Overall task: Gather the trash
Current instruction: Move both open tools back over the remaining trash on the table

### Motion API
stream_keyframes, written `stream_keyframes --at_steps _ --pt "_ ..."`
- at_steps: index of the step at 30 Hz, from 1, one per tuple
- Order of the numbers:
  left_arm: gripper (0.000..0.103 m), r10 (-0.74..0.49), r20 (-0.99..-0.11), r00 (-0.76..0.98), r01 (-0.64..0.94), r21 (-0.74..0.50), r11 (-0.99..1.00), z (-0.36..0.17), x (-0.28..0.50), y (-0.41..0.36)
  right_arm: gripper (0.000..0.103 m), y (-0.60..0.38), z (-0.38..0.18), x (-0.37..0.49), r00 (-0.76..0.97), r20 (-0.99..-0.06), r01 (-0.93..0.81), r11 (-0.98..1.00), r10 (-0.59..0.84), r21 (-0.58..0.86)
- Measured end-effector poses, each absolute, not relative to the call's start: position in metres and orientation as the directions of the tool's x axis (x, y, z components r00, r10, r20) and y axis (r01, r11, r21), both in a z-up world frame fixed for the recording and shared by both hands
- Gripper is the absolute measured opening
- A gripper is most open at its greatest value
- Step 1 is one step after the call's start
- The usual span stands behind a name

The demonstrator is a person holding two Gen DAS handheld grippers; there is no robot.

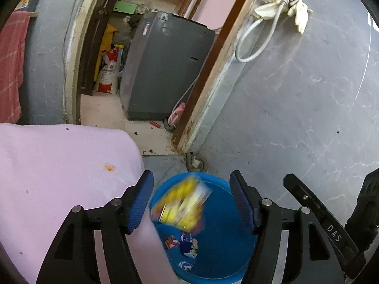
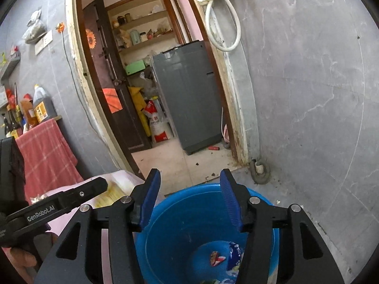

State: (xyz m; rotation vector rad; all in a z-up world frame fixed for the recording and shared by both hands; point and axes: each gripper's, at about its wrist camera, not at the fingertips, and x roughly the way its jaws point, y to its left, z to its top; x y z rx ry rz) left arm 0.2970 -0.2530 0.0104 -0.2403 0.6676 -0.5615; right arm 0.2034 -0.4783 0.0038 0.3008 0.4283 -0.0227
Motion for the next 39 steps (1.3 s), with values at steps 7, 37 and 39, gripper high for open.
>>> stream_keyframes --at_steps 7,37,39 --pt "0.077 -0.542 -0.473 0.695 0.389 -0.387 0.836 0.039 0.292 -0.218 0.072 -0.458 0.034 0.200 0.939 -0.340 0.043 0.967 0.047 0.251" --pt "0.101 -0.068 -0.344 0.936 0.002 -0.191 0.982 0.072 0.195 0.028 0.103 -0.263 0.078 0.199 0.928 -0.153 -0.311 0.933 0.339 0.181" --pt "0.101 -0.040 -0.354 0.934 -0.026 -0.178 0.984 0.066 0.191 0.042 0.103 -0.252 0.074 0.201 0.918 -0.160 -0.335 0.925 0.363 0.177"
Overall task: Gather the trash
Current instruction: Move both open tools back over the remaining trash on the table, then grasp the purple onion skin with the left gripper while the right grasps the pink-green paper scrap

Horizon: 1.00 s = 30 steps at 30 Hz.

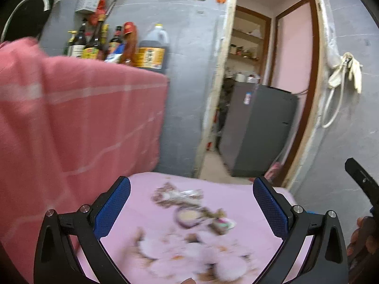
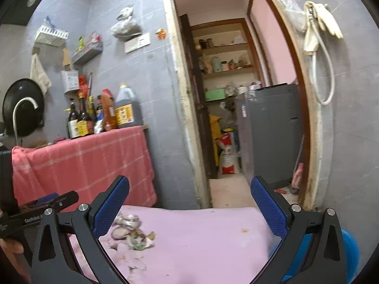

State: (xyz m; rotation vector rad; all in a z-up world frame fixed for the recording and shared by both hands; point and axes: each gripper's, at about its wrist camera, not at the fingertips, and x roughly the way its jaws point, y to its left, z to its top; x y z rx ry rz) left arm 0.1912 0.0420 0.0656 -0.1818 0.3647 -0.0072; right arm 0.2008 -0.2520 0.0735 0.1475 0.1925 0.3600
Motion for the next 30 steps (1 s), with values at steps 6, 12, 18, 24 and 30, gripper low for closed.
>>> stream_keyframes --at_steps 6,12,18,24,30 --pt "0.101 -0.009 -0.420 0.908 -0.062 -0.154 0.986 0.046 0.194 0.072 0.103 -0.217 0.057 0.215 0.873 -0.242 -0.396 0.905 0.424 0.159" --pt "0.101 -0.037 -0.509 0.860 -0.053 -0.161 0.985 0.024 0.212 0.080 0.103 -0.190 0.030 0.241 0.786 -0.400 -0.448 0.880 0.472 0.156" --pt "0.092 -0.086 -0.583 0.808 -0.049 -0.211 0.976 0.004 0.231 0.086 0.093 -0.179 0.002 0.264 0.665 -0.549 -0.485 0.852 0.506 0.198" --pt "0.082 -0.126 -0.642 0.756 -0.051 -0.249 0.967 -0.008 0.250 0.089 0.082 -0.155 -0.026 0.286 0.519 -0.682 -0.529 0.820 0.516 0.218" --pt "0.082 -0.153 -0.677 0.720 -0.039 -0.261 0.965 -0.014 0.263 0.089 0.071 -0.135 -0.043 0.307 0.418 -0.757 -0.546 0.805 0.503 0.233"
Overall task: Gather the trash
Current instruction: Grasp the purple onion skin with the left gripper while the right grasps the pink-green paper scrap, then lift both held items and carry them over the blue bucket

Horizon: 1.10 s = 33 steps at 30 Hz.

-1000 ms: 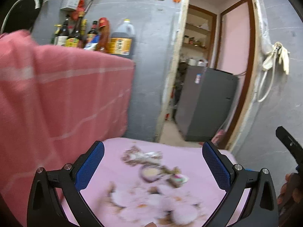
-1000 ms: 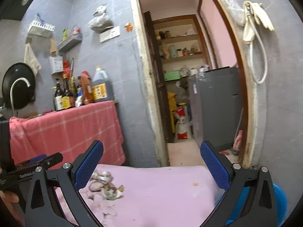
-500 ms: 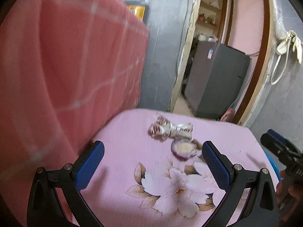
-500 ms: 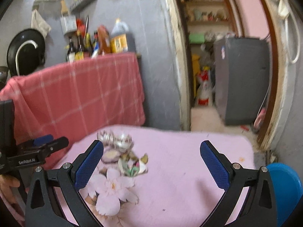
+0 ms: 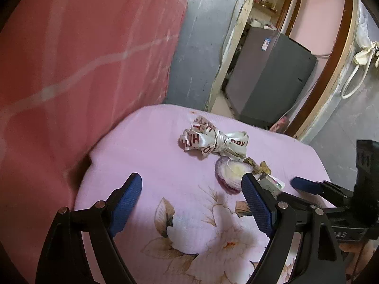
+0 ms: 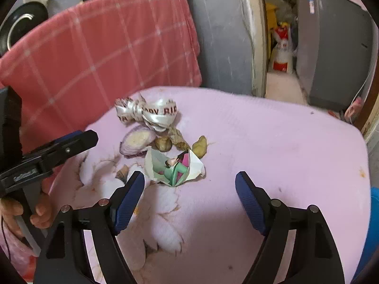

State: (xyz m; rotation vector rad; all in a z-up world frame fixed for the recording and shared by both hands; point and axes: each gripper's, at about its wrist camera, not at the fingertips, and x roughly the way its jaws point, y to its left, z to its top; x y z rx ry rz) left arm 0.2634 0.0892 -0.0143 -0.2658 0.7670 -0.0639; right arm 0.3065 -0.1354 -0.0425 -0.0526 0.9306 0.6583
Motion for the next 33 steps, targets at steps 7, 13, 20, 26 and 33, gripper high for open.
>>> stream_keyframes --at_steps 7,13,20,26,33 --pt "0.082 -0.161 -0.695 0.701 -0.018 -0.243 0.970 -0.018 0.271 0.084 0.037 -0.129 -0.048 0.314 0.384 -0.776 -0.566 0.792 0.500 0.230" --pt "0.082 -0.188 -0.703 0.685 0.055 -0.208 0.977 -0.018 0.281 0.067 0.034 -0.143 -0.044 0.314 0.395 -0.764 -0.536 0.803 0.510 0.259" --pt "0.056 -0.241 -0.743 0.624 0.124 -0.211 0.970 -0.028 0.300 0.044 0.034 -0.165 -0.041 0.307 0.420 -0.753 -0.504 0.820 0.507 0.271" --pt "0.056 -0.223 -0.759 0.611 0.137 -0.176 0.975 -0.029 0.315 0.032 0.034 -0.171 -0.041 0.300 0.426 -0.747 -0.492 0.823 0.511 0.283" --pt "0.034 -0.216 -0.768 0.603 0.113 -0.185 0.976 -0.033 0.317 0.035 0.034 -0.174 -0.041 0.292 0.437 -0.736 -0.487 0.824 0.516 0.288"
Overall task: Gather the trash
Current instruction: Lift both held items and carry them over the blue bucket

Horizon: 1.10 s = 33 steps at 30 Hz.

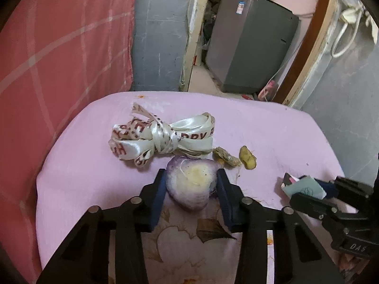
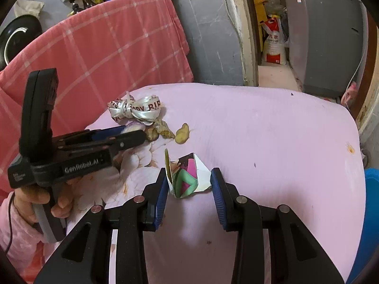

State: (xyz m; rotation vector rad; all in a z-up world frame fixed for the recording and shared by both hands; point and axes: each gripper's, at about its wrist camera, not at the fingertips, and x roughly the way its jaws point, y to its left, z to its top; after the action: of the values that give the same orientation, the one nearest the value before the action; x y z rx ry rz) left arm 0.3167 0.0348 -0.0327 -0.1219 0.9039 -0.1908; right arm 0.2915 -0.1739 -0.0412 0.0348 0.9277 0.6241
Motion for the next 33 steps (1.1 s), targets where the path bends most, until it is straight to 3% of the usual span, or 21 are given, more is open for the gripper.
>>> stream_keyframes --at_steps 11,18,33 --pt "0.028 -0.251 -0.742 0.622 0.074 -0.263 0.962 -0.024 0.282 0.040 0.034 -0.183 -0.038 0.269 0.464 -0.702 -0.484 0.818 0.540 0.309" --pt "0.027 -0.283 -0.682 0.675 0.093 -0.301 0.949 -0.008 0.258 0.032 0.034 -0.196 -0.020 0.249 0.576 -0.613 -0.483 0.830 0.541 0.279" --pt "0.027 -0.350 -0.358 0.866 0.240 -0.318 0.917 0.072 0.220 -0.021 0.034 -0.254 0.062 0.200 0.868 -0.280 -0.384 0.912 0.409 0.142"
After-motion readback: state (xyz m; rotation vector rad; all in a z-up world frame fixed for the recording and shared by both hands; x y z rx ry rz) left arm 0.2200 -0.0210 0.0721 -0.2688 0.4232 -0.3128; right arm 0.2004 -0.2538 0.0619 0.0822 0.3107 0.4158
